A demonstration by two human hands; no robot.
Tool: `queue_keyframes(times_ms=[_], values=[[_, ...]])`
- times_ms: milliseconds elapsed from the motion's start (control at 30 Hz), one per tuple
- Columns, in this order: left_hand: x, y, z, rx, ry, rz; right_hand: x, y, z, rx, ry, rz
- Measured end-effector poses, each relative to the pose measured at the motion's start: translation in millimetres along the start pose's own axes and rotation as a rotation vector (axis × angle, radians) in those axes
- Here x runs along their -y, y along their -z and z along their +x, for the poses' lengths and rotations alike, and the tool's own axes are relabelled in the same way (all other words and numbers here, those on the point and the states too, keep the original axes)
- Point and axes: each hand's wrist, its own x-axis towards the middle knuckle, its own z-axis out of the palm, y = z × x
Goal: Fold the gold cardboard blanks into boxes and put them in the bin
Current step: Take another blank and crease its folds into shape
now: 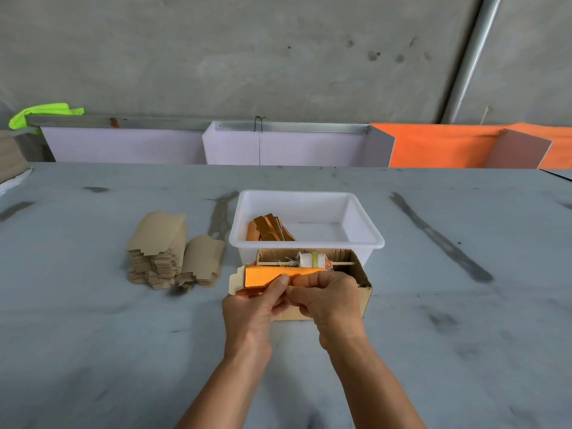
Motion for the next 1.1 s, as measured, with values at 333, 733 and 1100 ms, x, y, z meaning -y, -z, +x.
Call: queue_keyframes(times_ms=[333, 733, 1100], values=[[0.9, -4.3, 0.6, -0.049, -0.03, 0.001, -4.3, -3.4, 0.1, -0.028, 0.026, -0.045], [8.8, -7.5, 0.6, -0.182, -0.193, 0.075, -20.0, -21.1, -9.4, -0.204, 0.032, -0.033], [-3.1, -12.6, -0.2, -0.231, -0.001, -0.021, -35.2, -19.3, -14.7, -0.268, -0.028, 0.273]])
